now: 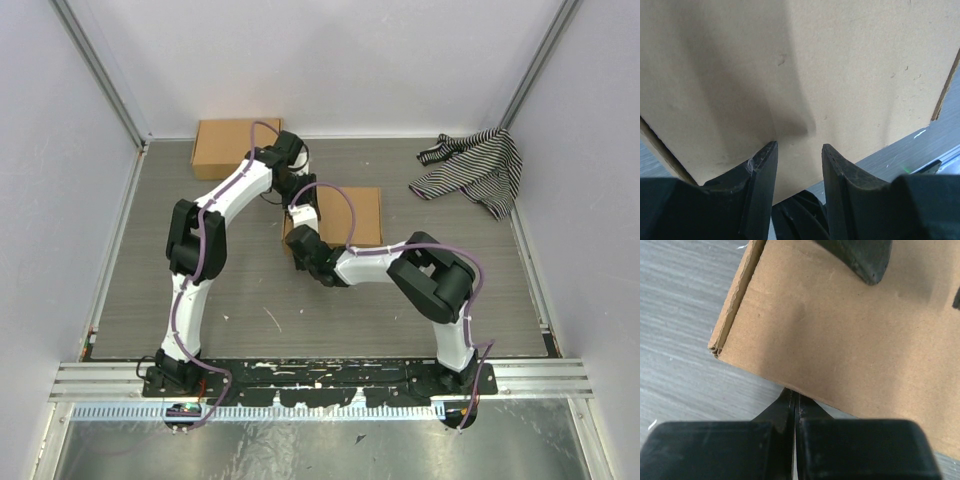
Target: Fold the paper box
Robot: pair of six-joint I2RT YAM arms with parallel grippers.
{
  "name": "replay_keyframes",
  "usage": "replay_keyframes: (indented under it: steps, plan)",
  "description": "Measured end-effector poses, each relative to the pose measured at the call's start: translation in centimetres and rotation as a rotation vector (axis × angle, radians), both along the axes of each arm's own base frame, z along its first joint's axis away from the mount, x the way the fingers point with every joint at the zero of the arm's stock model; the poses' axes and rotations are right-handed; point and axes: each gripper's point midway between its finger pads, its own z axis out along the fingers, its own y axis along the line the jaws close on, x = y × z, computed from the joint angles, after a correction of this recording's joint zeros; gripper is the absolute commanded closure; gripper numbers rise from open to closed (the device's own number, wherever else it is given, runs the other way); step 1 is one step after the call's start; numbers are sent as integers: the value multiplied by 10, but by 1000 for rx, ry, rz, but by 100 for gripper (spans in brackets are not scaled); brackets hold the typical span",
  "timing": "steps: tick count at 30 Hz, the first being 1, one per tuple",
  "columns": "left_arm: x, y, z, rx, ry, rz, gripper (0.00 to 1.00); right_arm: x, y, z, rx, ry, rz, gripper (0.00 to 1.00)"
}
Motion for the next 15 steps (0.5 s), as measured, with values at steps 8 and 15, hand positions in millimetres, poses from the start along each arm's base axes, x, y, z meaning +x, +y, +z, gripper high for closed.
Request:
replay_keyframes:
  steps: [8, 15]
  plan:
    - [4, -2, 0, -42, -13, -23, 53, 4, -5, 4, 8, -18, -47, 99]
    - [0, -3, 1, -49, 4, -30, 54, -34, -80, 54, 60, -76, -95, 99]
